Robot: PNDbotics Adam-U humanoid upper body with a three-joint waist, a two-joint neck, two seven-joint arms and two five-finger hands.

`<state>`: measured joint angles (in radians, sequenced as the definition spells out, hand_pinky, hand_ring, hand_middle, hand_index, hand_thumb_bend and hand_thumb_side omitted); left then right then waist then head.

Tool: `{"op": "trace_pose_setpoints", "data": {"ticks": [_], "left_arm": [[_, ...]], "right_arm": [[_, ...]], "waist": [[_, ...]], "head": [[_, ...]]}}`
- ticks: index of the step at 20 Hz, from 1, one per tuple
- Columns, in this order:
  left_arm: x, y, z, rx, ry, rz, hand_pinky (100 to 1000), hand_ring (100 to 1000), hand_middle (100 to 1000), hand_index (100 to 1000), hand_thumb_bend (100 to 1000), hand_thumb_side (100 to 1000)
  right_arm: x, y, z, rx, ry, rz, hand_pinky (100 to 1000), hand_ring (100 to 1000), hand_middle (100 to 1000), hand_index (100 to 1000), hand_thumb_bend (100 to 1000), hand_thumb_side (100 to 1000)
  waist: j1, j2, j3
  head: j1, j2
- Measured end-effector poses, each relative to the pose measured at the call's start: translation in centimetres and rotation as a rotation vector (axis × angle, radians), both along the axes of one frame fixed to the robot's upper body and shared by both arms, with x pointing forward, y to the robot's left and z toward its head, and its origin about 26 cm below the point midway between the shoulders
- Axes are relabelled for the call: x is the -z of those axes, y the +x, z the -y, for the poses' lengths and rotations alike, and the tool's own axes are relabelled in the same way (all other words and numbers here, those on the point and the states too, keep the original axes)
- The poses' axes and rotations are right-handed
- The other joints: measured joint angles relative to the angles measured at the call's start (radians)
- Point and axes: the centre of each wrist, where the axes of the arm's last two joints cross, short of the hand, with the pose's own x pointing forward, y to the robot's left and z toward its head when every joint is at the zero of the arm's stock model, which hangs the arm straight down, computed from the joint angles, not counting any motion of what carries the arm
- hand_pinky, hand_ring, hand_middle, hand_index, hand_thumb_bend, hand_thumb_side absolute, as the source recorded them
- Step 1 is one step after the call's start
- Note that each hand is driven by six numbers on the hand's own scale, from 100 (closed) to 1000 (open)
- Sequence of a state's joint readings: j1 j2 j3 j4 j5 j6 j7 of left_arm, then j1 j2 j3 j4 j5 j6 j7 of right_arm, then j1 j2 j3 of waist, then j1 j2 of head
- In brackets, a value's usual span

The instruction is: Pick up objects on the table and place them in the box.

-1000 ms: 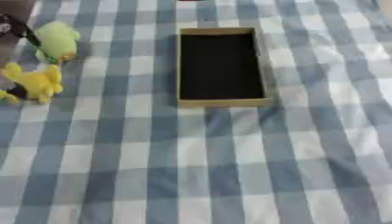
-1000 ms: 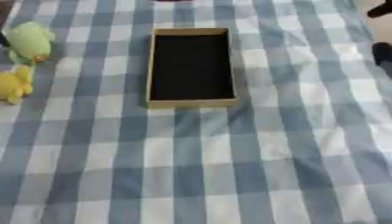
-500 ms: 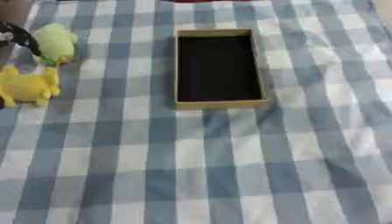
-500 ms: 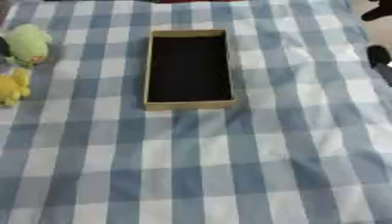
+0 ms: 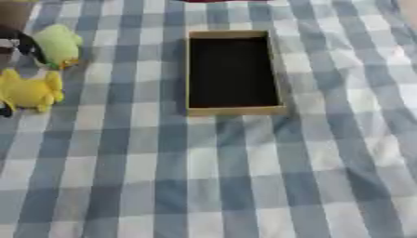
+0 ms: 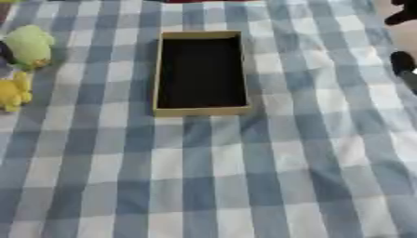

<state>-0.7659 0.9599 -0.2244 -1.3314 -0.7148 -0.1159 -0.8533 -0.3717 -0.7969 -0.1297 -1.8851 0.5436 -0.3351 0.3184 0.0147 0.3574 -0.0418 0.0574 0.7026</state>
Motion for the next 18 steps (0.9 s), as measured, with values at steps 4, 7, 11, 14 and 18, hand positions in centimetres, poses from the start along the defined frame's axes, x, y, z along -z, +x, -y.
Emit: {"op": "trace_pose_setpoints", "data": {"ticks": [4, 7, 11, 14, 18], "left_arm": [[0.4, 0.4, 0.2, -0.009, 0.002, 0.014, 840, 903, 867, 853, 777, 100], [0.9, 0.7, 0.3, -0.009, -0.002, 0.014, 834, 897, 847, 839, 755, 100], [1.2, 1.0, 0.4, -0.008, -0.003, 0.016, 829, 892, 835, 828, 754, 100], [1.4, 1.1, 0.4, -0.013, 0.002, 0.025, 821, 882, 827, 822, 741, 100], [1.7, 1.3, 0.5, -0.012, 0.003, 0.028, 726, 782, 729, 736, 707, 100]], "right_arm": [[-0.1, 0.0, 0.0, -0.003, -0.002, 0.001, 740, 832, 854, 815, 100, 119], [-0.1, 0.0, 0.0, -0.003, -0.001, 0.000, 739, 831, 853, 815, 100, 120], [-0.1, 0.0, 0.0, -0.003, 0.002, 0.002, 738, 831, 852, 815, 100, 123], [-0.1, 0.0, 0.0, -0.003, 0.008, 0.003, 738, 831, 852, 815, 100, 125], [-0.1, 0.0, 0.0, -0.004, 0.008, -0.001, 738, 831, 853, 816, 100, 138]], "waist": [[-0.002, 0.001, -0.001], [-0.003, 0.001, -0.002], [-0.004, 0.003, -0.003], [-0.004, 0.003, -0.006], [-0.004, 0.004, -0.007]], "head": [[0.004, 0.000], [0.005, 0.000], [0.007, 0.000], [0.007, 0.000], [0.008, 0.000]]}}
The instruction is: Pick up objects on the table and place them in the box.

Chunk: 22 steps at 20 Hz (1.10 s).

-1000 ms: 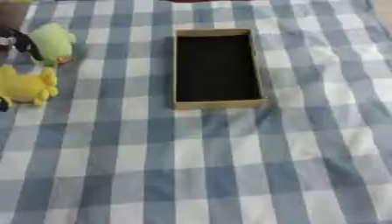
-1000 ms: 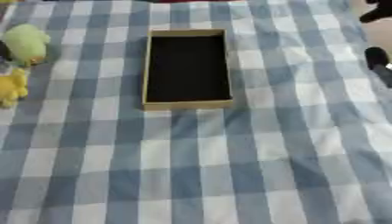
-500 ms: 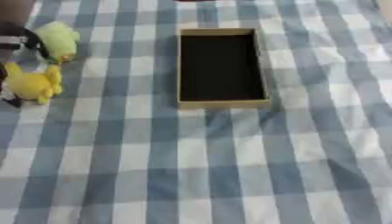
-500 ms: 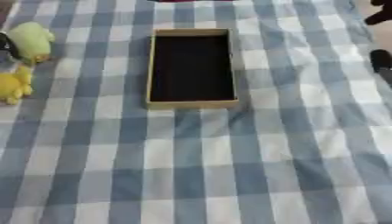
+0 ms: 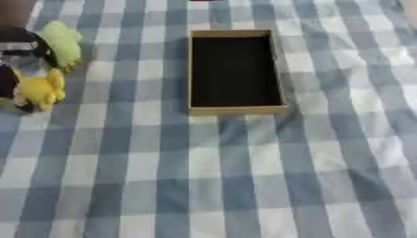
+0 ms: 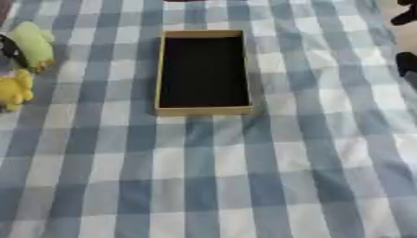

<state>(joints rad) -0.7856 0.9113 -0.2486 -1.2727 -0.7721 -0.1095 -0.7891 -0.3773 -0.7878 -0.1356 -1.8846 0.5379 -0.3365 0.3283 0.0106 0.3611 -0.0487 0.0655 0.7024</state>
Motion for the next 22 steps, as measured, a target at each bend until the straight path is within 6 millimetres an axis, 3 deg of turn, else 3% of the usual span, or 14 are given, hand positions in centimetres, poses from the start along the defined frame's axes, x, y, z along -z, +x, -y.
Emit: {"op": "trace_pose_setpoints", "data": {"ticks": [5, 7, 22], "left_arm": [[0.1, 0.0, 0.2, 0.002, 0.007, 0.000, 550, 610, 550, 581, 680, 100], [0.0, 0.0, 0.4, 0.010, 0.012, 0.003, 521, 586, 529, 560, 677, 100], [-2.5, -1.5, 2.4, 0.080, 0.013, 0.091, 488, 569, 516, 547, 670, 100]], "right_arm": [[0.0, 0.0, 0.0, 0.000, -0.002, -0.008, 736, 830, 853, 817, 100, 143], [0.0, 0.0, 0.0, -0.002, -0.001, -0.009, 736, 830, 852, 817, 100, 143], [0.2, 0.0, 0.1, 0.000, 0.008, -0.010, 740, 831, 854, 818, 100, 132]], "waist": [[0.000, 0.002, 0.000], [0.000, 0.002, 0.000], [-0.001, -0.009, 0.001]], "head": [[0.000, 0.000], [0.000, 0.000], [-0.011, 0.005]]}}
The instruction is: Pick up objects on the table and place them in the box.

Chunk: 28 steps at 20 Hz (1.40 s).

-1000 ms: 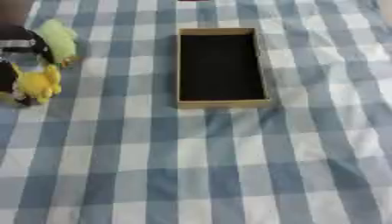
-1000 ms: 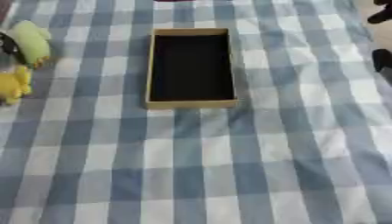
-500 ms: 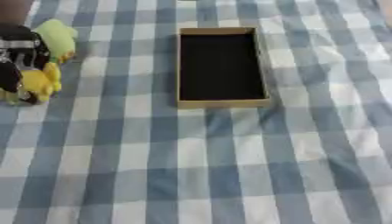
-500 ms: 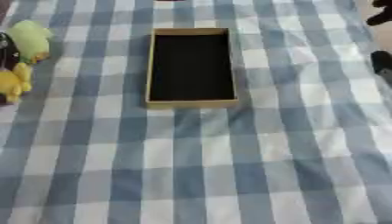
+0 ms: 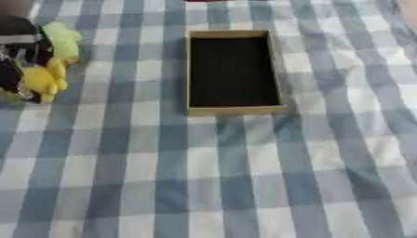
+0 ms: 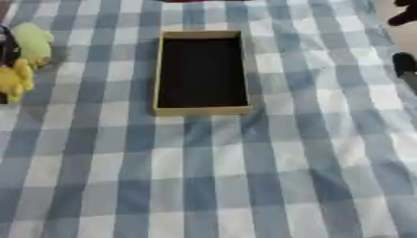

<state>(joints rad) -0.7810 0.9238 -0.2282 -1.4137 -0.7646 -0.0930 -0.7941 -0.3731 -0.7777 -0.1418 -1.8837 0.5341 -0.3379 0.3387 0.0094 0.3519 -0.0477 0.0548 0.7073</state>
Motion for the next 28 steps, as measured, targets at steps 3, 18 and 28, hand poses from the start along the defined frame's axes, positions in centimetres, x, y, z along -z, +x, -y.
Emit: {"op": "trace_pose_setpoints", "data": {"ticks": [3, 18, 28], "left_arm": [[-0.9, -0.7, 0.7, 0.024, 0.007, 0.025, 485, 568, 516, 548, 664, 100], [-5.5, -4.2, 7.4, 0.242, -0.046, 0.169, 430, 530, 483, 518, 529, 100], [-6.7, -2.6, 16.1, 0.430, -0.116, 0.223, 439, 534, 487, 523, 558, 100]], "right_arm": [[0.0, 0.0, 0.0, 0.000, 0.001, 0.000, 741, 831, 854, 818, 100, 130], [0.0, 0.1, -0.2, -0.003, 0.006, 0.003, 740, 830, 854, 818, 100, 100], [0.1, 0.2, -0.6, -0.020, 0.012, 0.000, 733, 827, 854, 818, 100, 100]], "waist": [[0.000, -0.006, 0.003], [0.001, -0.026, 0.007], [0.008, -0.029, -0.009]], "head": [[-0.007, 0.005], [-0.040, 0.025], [-0.023, 0.030]]}}
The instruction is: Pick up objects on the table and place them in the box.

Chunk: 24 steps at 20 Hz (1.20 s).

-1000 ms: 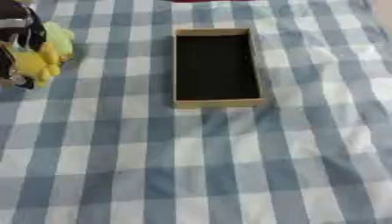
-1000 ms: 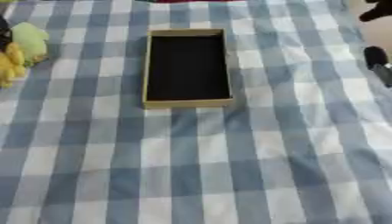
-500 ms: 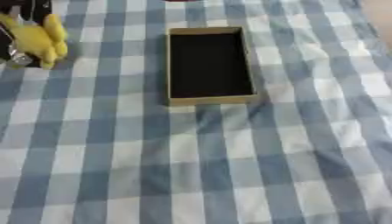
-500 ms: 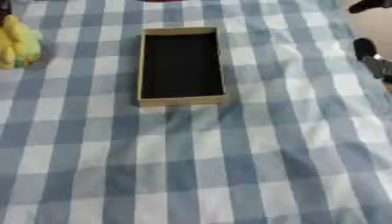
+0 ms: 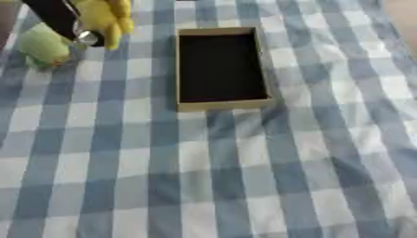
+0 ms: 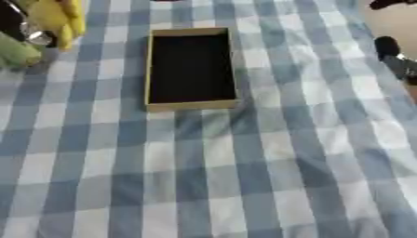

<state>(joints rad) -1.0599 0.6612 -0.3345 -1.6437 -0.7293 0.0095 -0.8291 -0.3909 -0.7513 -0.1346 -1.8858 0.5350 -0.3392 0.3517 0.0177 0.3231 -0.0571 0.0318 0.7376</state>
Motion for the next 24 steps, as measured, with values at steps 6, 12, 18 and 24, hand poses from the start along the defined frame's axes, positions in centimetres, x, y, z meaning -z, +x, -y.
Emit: {"op": "trace_pose_setpoints", "data": {"ticks": [6, 12, 18, 24], "left_arm": [[1.1, 2.1, 3.8, 0.043, 0.040, 0.027, 446, 538, 490, 525, 513, 100], [2.4, 3.5, 6.3, 0.096, 0.028, 0.027, 467, 551, 500, 531, 485, 100], [3.6, 4.3, 8.4, 0.147, 0.015, 0.012, 473, 555, 505, 538, 426, 100], [5.6, 6.0, 8.7, 0.125, 0.005, -0.036, 518, 593, 537, 570, 435, 100]], "right_arm": [[-0.6, 0.1, -0.7, -0.025, -0.001, 0.019, 730, 825, 854, 819, 100, 100], [-1.2, 0.2, -1.5, -0.057, 0.000, 0.035, 730, 825, 855, 820, 100, 100], [-1.5, 0.2, -2.1, -0.082, 0.011, 0.047, 720, 821, 853, 819, 100, 100], [-1.5, 0.2, -2.3, -0.093, 0.024, 0.043, 707, 817, 852, 817, 100, 100]], "waist": [[0.008, 0.000, -0.014], [0.011, 0.002, -0.033], [0.012, 0.009, -0.049], [0.017, 0.016, -0.055]], "head": [[0.015, 0.000], [0.023, 0.000], [0.034, -0.004], [0.037, -0.009]]}}
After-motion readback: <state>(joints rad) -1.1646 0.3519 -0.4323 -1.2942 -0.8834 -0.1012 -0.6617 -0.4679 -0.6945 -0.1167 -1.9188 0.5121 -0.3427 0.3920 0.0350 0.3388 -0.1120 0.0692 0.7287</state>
